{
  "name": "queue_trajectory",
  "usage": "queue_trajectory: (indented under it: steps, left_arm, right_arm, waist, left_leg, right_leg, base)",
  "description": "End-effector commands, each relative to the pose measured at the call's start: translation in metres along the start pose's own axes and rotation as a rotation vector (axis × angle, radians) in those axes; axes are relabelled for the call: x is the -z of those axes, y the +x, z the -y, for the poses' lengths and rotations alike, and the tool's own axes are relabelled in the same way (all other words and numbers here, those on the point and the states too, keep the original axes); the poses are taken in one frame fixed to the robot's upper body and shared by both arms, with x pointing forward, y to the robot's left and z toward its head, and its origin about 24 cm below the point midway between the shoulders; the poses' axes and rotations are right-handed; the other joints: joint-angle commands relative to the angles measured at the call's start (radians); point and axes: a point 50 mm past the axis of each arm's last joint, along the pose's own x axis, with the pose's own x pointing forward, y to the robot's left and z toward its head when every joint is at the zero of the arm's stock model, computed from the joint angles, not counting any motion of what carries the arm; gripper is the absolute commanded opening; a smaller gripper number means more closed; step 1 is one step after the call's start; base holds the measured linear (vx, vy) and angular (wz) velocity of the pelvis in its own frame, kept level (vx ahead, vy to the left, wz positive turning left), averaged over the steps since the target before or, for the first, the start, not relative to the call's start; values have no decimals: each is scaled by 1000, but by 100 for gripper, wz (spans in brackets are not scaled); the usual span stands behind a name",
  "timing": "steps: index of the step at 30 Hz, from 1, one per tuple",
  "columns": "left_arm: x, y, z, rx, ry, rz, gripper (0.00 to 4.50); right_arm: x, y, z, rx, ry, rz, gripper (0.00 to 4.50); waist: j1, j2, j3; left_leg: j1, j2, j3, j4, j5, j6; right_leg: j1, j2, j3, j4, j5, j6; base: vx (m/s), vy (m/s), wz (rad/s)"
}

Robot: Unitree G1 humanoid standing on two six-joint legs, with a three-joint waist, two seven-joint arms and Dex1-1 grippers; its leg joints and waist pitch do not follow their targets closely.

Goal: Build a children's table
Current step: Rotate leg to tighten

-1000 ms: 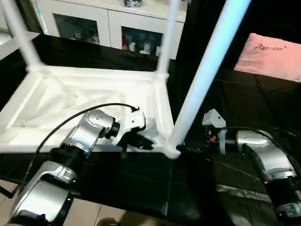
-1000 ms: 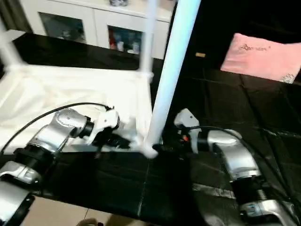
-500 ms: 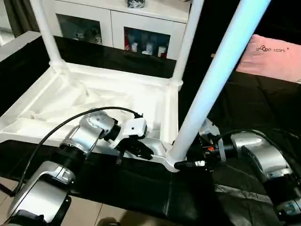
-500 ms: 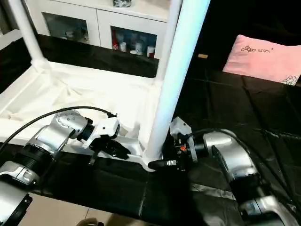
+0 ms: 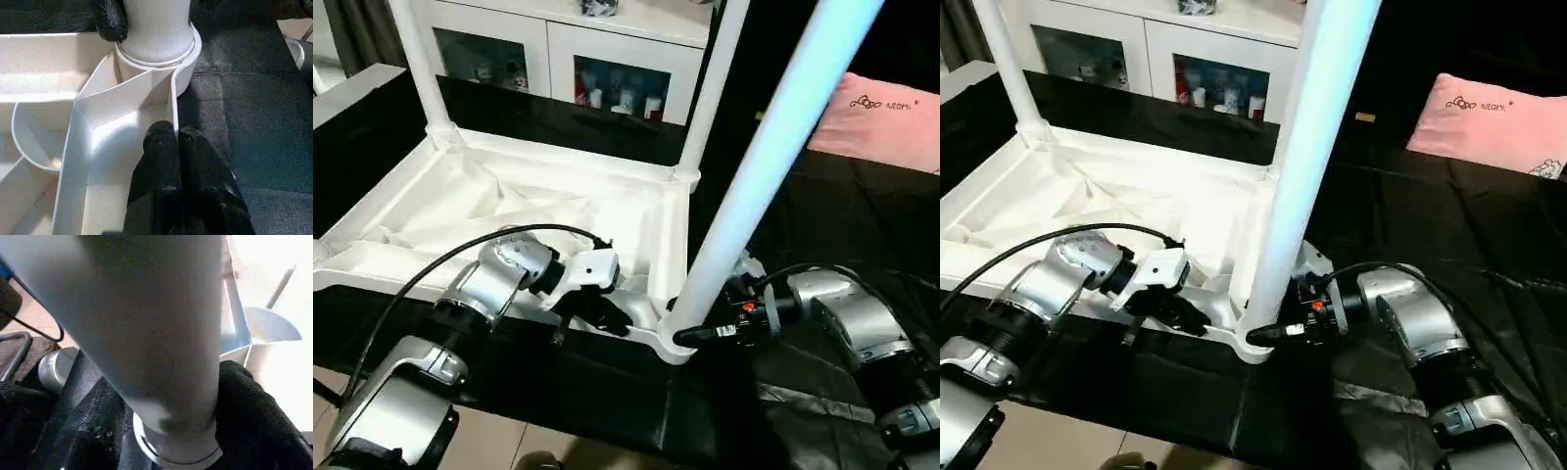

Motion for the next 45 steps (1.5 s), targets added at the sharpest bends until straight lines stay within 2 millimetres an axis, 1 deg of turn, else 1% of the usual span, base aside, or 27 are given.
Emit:
queue_trajectory:
  steps: [1, 2, 3, 5, 8, 9, 10, 12, 13, 14, 15, 17, 18, 20, 22, 23, 25, 27, 29, 30, 32, 33, 37, 39, 41, 42, 45]
  left_arm:
    - [-7, 8, 2, 43, 48, -3, 0]
    - [-7, 8, 2, 33, 41, 1, 0]
    - [-5, 9, 2, 20, 23, 4, 0]
    - [-5, 9, 2, 9, 13, 6, 0]
    - [-5, 9, 1, -2, 4, 14, 0]
    - [-8, 12, -5, -73, -58, 47, 0]
    - [-8, 12, -5, -73, -59, 47, 0]
    - [-13, 19, -14, -191, -134, 98, 0]
    - [-13, 19, -14, -191, -134, 98, 0]
    - [-17, 23, -20, -268, -190, 134, 0]
    - [-18, 24, -22, -283, -201, 140, 0]
    - [-22, 28, -27, -332, -249, 164, 0]
    - [-26, 32, -31, -372, -280, 178, 0]
    - [-32, 37, -37, -445, -337, 193, 0]
    - [-36, 40, -44, -504, -377, 203, 0]
    - [-39, 41, -47, -539, -394, 208, 0]
    - [-42, 42, -51, -578, -408, 214, 0]
    - [-46, 44, -55, -617, -418, 226, 0]
    - [-48, 45, -55, -621, -414, 224, 0]
    - [-48, 46, -55, -622, -413, 220, 0]
    - [-48, 46, -55, -626, -416, 217, 0]
    - [-45, 44, -54, -629, -415, 205, 0]
    - [-39, 39, -53, -625, -394, 192, 0]
    - [-37, 38, -52, -621, -384, 187, 0]
    - [-31, 33, -50, -602, -360, 164, 0]
    - [-28, 30, -49, -591, -353, 151, 0]
    - [-25, 25, -46, -547, -316, 135, 0]
  right_arm:
    - [-4, -1, 1, -7, 0, 8, 231]
    - [-3, 0, 0, -9, -1, 10, 224]
    - [-4, 1, -1, -9, 2, 21, 222]
    - [-4, 1, -2, -6, 3, 28, 221]
    - [-4, 2, -3, 3, 3, 35, 216]
    - [-3, 6, -3, 85, 15, 55, 215]
    - [-3, 6, -3, 86, 15, 56, 215]
    - [-2, 13, 2, 255, 60, 86, 212]
    - [-2, 13, 2, 255, 60, 86, 211]
    - [-1, 19, 7, 367, 107, 111, 209]
    - [-1, 20, 8, 386, 119, 117, 207]
    - [-2, 27, 14, 475, 175, 143, 205]
    - [-2, 33, 18, 542, 223, 163, 205]
    - [-4, 46, 25, 652, 293, 182, 204]
    - [-7, 58, 31, 743, 325, 182, 204]
    - [-10, 64, 37, 807, 344, 181, 203]
    - [-13, 70, 42, 870, 370, 182, 203]
    - [-21, 77, 46, 913, 354, 165, 203]
    - [-27, 81, 47, 906, 338, 186, 203]
    - [-30, 81, 47, 906, 319, 188, 203]
    - [-31, 81, 47, 914, 308, 186, 254]
    - [-30, 79, 46, 914, 298, 187, 266]
    - [-27, 70, 45, 922, 283, 214, 288]
    - [-27, 68, 44, 916, 273, 220, 316]
    - [-24, 57, 42, 886, 237, 220, 320]
    - [-21, 51, 39, 862, 221, 212, 342]
    - [-17, 37, 33, 783, 156, 184, 365]
  waist:
    - [-4, 9, -72]
    - [-4, 9, -73]
    - [-2, 24, -73]
    - [-6, 15, -73]
    - [-7, 15, -72]
    - [-7, 19, -72]
    - [-8, 19, -71]
    - [-12, 16, -71]
    - [-14, 16, -69]
    - [-21, 15, -69]
    - [-25, 14, -70]
    - [-37, 14, -70]
    - [-42, 12, -73]
    - [-55, 13, -72]
    - [-61, 14, -73]
    - [-65, 17, -72]
    - [-70, 19, -75]
    - [-75, 22, -78]
    - [-74, 21, -78]
    - [-73, 21, -79]
    - [-73, 21, -78]
    - [-74, 16, -77]
    - [-71, 19, -74]
    - [-69, 20, -75]
    - [-68, 19, -76]
    - [-66, 19, -75]
    - [-59, 16, -75]
  left_leg:
    - [7, 35, -4, -60, -139, 39]
    - [7, 34, -4, -59, -139, 39]
    - [7, 34, -6, -60, -140, 36]
    - [6, 33, -5, -60, -147, 34]
    - [8, 33, -6, -60, -156, 32]
    - [9, 35, -6, -61, -157, 28]
    - [11, 36, -6, -62, -155, 25]
    - [12, 34, -8, -64, -165, 13]
    - [12, 32, -9, -64, -173, 14]
    - [8, 28, -9, -64, -175, 4]
    - [11, 26, -10, -62, -181, 4]
    - [5, 25, -11, -62, -171, 5]
    - [2, 24, -12, -61, -165, 10]
    - [3, 21, -9, -58, -158, 8]
    - [-2, 16, -11, -58, -142, 9]
    - [0, 18, -11, -59, -141, 7]
    - [4, 19, -11, -58, -142, 7]
    - [2, 22, -12, -60, -124, 13]
    - [3, 24, -10, -60, -122, 19]
    - [-1, 23, -10, -60, -107, 32]
    - [0, 23, -9, -61, -98, 40]
    - [0, 23, -8, -61, -103, 41]
    - [4, 24, -7, -62, -126, 38]
    - [4, 26, -8, -63, -126, 38]
    - [3, 25, -8, -63, -119, 43]
    - [0, 25, -8, -63, -111, 49]
    - [3, 25, -6, -61, -114, 60]
  right_leg:
    - [58, -100, 56, -80, -270, -137]
    - [59, -100, 56, -80, -271, -137]
    - [58, -101, 56, -79, -266, -140]
    - [60, -99, 55, -81, -266, -140]
    - [59, -100, 55, -83, -290, -135]
    - [59, -98, 56, -83, -282, -136]
    - [56, -97, 57, -82, -272, -138]
    - [57, -98, 55, -81, -283, -142]
    - [55, -98, 53, -84, -300, -140]
    - [59, -99, 53, -87, -336, -127]
    - [57, -102, 51, -93, -373, -114]
    - [58, -100, 51, -93, -378, -107]
    - [64, -102, 49, -94, -379, -99]
    - [55, -99, 50, -96, -378, -104]
    - [61, -101, 49, -96, -384, -97]
    - [57, -100, 48, -98, -384, -96]
    - [56, -101, 50, -96, -355, -108]
    - [60, -97, 52, -84, -247, -140]
    - [61, -99, 54, -81, -208, -153]
    - [67, -99, 55, -77, -169, -160]
    - [68, -100, 55, -76, -149, -165]
    - [68, -100, 55, -78, -159, -165]
    - [66, -103, 56, -85, -217, -151]
    - [65, -103, 56, -84, -217, -145]
    - [68, -101, 56, -82, -193, -148]
    - [70, -102, 58, -81, -174, -148]
    - [71, -101, 57, -83, -179, -144]
  base:
    - [0, 0, 0]
    - [0, 0, 0]
    - [0, 0, 0]
    - [0, 0, 0]
    - [0, 0, 0]
    - [0, 0, 0]
    - [0, 0, 0]
    - [0, 0, 0]
    - [0, 0, 0]
    - [0, 0, 0]
    - [0, 0, 0]
    - [0, 0, 0]
    - [0, 0, 0]
    - [0, 0, 0]
    - [0, 0, 0]
    - [0, 0, 0]
    - [0, 0, 0]
    - [0, 0, 0]
    - [0, 0, 0]
    - [0, 0, 0]
    - [0, 0, 0]
    - [0, 0, 0]
    - [0, 0, 0]
    - [0, 0, 0]
    - [0, 0, 0]
    - [0, 0, 0]
    - [0, 0, 0]
